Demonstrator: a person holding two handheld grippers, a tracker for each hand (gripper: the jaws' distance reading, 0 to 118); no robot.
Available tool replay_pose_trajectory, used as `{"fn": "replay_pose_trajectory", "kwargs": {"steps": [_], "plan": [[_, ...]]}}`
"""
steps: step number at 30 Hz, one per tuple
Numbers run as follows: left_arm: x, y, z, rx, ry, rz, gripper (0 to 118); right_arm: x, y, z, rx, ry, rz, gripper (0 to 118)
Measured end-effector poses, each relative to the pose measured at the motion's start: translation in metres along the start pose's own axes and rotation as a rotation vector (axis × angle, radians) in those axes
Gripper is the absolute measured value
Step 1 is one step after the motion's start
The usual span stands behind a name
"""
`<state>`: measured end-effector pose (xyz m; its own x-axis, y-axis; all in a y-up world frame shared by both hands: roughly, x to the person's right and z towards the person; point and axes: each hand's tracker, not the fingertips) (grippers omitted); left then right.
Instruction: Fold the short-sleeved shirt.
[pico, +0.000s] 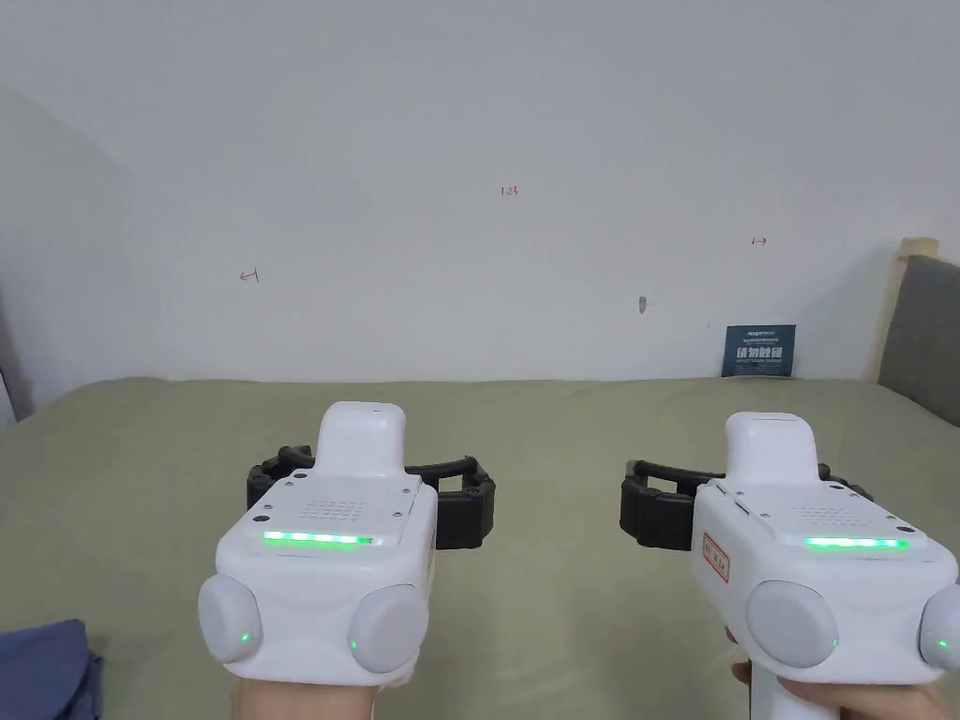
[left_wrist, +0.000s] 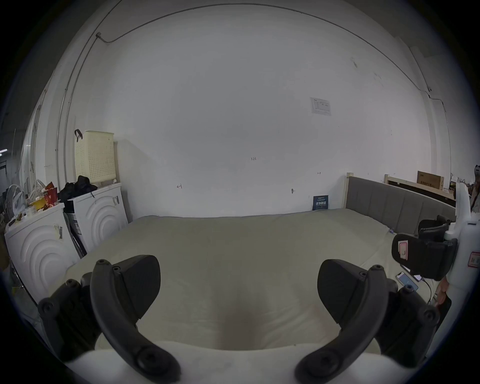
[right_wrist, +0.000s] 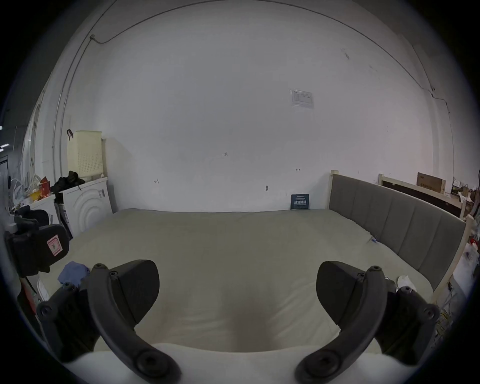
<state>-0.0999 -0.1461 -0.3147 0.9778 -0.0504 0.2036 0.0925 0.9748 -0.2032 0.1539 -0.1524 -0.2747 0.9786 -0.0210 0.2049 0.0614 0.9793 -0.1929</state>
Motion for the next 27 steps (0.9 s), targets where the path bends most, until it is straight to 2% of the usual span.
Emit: {"fn": "replay_pose_trajectory", "kwargs": {"steps": [2,6,8,15,22,27], "plan": [[-0.001,0.000,0.000,-0.001,0.002,0.001,118,0.001,-0.001,-0.003,0.032,-0.015,0.031,118],[-0.002,0.000,0.000,-0.003,0.000,0.011,118,-0.006,-0.006,-0.001,0.086,-0.117,0.112,118],[-0.002,0.001,0.000,-0.003,0.000,0.014,118,-0.009,-0.009,-0.002,0.093,-0.131,0.118,118],[-0.002,0.000,0.001,-0.012,-0.006,0.018,118,-0.007,-0.009,0.002,0.073,-0.072,0.076,118],[-0.002,-0.002,0.000,-0.025,-0.009,0.024,118,-0.006,-0.010,0.002,0.059,-0.021,0.089,118],[-0.002,-0.003,0.000,-0.031,-0.013,0.031,118,-0.004,-0.009,0.003,0.021,0.034,0.056,118]]}}
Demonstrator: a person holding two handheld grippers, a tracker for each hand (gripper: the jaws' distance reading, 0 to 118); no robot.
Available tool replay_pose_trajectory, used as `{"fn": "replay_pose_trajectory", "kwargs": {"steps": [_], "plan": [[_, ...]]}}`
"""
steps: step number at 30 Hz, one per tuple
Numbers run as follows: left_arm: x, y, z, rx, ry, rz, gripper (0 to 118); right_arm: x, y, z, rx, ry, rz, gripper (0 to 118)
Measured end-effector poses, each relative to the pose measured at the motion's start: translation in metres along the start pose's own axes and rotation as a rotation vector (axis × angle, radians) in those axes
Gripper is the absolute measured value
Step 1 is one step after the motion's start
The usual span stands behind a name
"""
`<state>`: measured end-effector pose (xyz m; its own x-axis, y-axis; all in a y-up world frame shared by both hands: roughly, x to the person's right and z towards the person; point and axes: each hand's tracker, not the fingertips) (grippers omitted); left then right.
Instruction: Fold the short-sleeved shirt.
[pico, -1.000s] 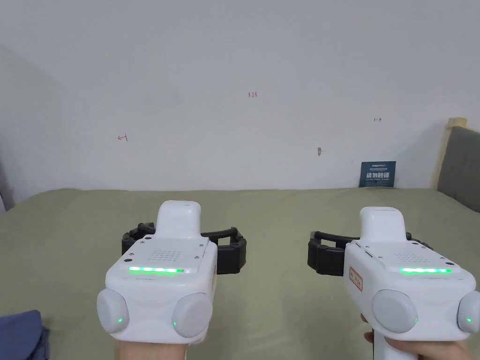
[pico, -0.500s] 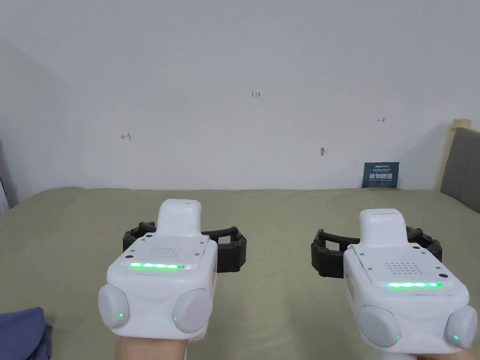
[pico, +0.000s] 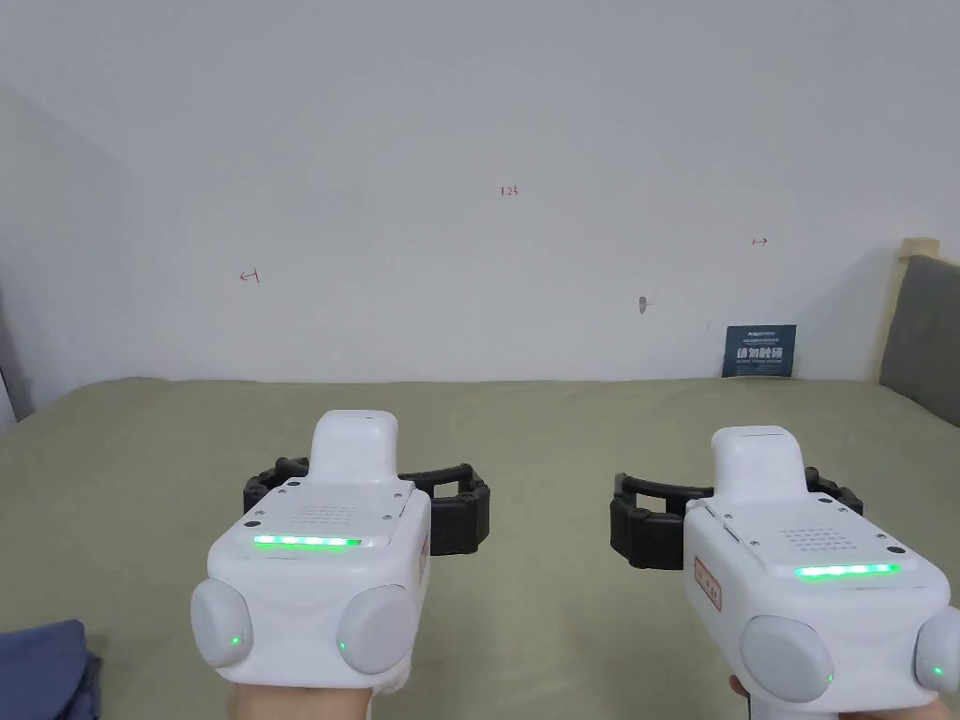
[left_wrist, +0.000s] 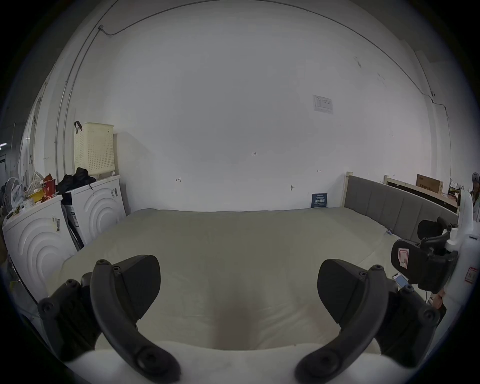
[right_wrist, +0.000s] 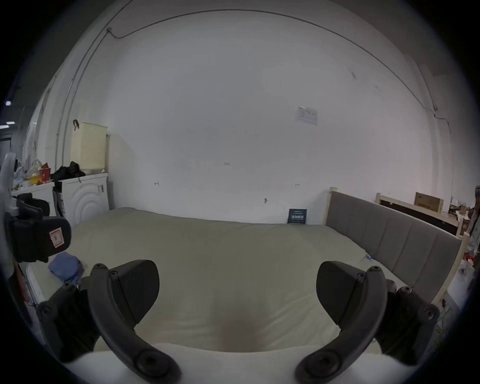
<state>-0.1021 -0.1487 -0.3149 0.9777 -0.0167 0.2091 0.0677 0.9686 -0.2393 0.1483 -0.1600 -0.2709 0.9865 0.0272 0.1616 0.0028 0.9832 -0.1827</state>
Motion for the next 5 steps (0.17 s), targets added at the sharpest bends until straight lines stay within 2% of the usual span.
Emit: {"fn": "replay_pose_trajectory", "kwargs": {"steps": [2,5], "plan": [[0.0000,-0.0002,0.0001,-0.003,-0.002,0.002,118,-0.0010,0.0023,-0.0012,-0.052,-0.013,-0.018,118],[0.0003,-0.0011,0.0006,-0.007,-0.005,0.003,118,-0.0079,0.0008,-0.0051,-0.099,-0.109,0.031,118]]}}
